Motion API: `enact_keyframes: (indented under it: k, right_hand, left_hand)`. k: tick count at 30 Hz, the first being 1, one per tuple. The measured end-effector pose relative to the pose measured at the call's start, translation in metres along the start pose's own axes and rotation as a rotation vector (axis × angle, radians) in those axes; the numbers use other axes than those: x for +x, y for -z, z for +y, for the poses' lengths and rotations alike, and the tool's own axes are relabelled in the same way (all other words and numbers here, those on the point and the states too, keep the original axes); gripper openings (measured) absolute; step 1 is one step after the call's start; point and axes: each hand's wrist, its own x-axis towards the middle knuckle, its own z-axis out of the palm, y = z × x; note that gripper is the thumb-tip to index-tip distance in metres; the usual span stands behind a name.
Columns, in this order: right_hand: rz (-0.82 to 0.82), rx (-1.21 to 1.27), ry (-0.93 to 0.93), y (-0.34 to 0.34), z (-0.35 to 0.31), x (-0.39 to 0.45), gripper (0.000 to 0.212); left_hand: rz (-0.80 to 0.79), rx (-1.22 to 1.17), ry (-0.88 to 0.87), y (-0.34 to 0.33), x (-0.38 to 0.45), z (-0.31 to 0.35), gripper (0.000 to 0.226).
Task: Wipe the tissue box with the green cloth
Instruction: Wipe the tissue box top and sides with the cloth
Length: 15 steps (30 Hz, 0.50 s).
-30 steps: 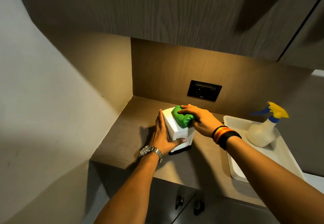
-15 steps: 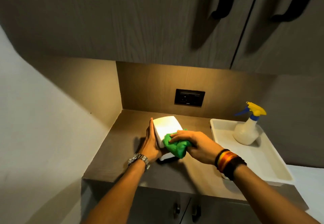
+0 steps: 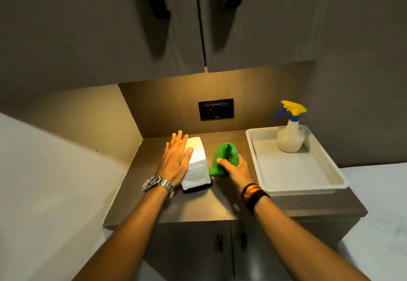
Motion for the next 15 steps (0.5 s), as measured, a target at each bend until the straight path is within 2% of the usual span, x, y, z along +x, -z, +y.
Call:
enact_keyframes:
  k: [5,9,15]
  right_hand:
    - [-0.143,-0.083,0.071,-0.017,0.016,-0.010,0.059]
    - [-0.167,-0.051,0.061,-0.016,0.028,-0.012,0.062]
    - [-0.177,-0.042,-0.026,-0.019,0.033,0.026,0.058]
  left_hand:
    - [-0.168,0.269,0.172,-0.019,0.021,0.021,0.055]
    - [-0.079,0.360,0.180,-0.031,0.018,0.019,0.057]
    - [-0.055,0.377,0.139,-0.033,0.018,0.015,0.066]
